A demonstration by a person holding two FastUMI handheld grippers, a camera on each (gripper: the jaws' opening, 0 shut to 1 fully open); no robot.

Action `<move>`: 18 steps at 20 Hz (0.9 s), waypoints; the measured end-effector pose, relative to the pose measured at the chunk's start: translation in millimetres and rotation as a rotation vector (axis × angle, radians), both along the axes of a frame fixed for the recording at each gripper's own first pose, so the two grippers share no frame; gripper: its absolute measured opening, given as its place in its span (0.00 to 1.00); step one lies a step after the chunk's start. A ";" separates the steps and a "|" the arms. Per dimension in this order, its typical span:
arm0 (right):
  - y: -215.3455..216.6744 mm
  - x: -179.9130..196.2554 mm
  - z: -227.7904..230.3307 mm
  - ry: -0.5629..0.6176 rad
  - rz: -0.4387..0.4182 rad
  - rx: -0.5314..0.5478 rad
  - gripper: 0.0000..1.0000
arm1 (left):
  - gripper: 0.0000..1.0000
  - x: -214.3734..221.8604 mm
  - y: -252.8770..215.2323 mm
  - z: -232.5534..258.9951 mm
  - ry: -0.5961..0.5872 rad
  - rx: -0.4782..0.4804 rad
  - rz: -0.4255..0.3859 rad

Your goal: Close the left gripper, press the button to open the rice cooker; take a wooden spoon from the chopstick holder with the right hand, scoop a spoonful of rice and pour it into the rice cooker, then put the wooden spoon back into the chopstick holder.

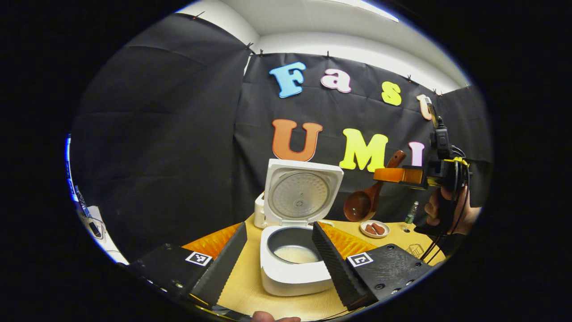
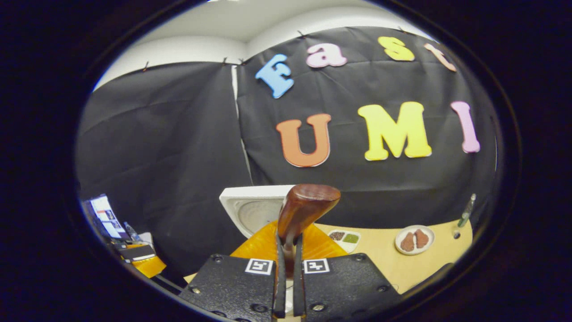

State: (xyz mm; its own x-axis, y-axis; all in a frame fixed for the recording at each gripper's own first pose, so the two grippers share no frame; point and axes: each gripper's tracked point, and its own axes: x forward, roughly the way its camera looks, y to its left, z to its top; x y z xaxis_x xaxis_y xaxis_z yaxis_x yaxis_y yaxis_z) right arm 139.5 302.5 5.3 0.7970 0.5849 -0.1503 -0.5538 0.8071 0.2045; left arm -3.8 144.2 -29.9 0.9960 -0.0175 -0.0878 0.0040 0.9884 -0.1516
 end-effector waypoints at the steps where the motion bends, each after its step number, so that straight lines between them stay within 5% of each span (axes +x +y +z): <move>1: -22.8 -3.4 1.3 0.015 -0.025 0.019 0.12 | 0.94 4.7 -5.1 3.6 -0.015 -0.001 -0.015; 11: -252.8 -27.2 -33.8 0.116 -0.415 0.070 0.11 | 0.94 44.5 -69.8 1.6 -0.049 0.024 -0.147; 18: -362.3 -30.3 -96.9 0.209 -0.610 0.021 0.12 | 0.94 68.0 -113.7 -0.1 -0.033 0.028 -0.203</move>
